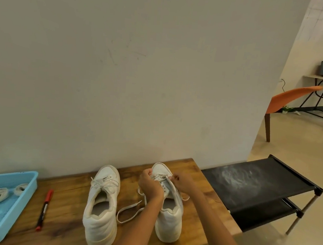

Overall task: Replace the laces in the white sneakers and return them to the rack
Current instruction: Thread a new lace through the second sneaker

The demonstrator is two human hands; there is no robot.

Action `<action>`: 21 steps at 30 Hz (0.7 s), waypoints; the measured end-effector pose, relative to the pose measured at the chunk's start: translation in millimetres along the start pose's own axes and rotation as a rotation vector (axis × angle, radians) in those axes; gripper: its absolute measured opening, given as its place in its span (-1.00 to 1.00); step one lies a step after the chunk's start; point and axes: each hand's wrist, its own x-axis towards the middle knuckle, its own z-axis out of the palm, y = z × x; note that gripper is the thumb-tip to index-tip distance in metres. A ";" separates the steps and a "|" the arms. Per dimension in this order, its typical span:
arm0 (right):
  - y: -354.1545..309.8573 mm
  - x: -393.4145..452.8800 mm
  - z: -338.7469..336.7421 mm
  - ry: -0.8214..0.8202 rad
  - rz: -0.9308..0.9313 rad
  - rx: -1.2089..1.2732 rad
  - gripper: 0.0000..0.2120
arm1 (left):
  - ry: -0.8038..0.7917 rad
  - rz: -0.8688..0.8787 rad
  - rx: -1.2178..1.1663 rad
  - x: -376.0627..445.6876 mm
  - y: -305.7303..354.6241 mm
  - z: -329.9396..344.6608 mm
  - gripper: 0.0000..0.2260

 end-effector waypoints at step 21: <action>4.7 6.9 1.5 0.307 0.204 -0.055 -0.66 | -0.243 -0.194 0.110 4.9 0.5 -15.2 -0.85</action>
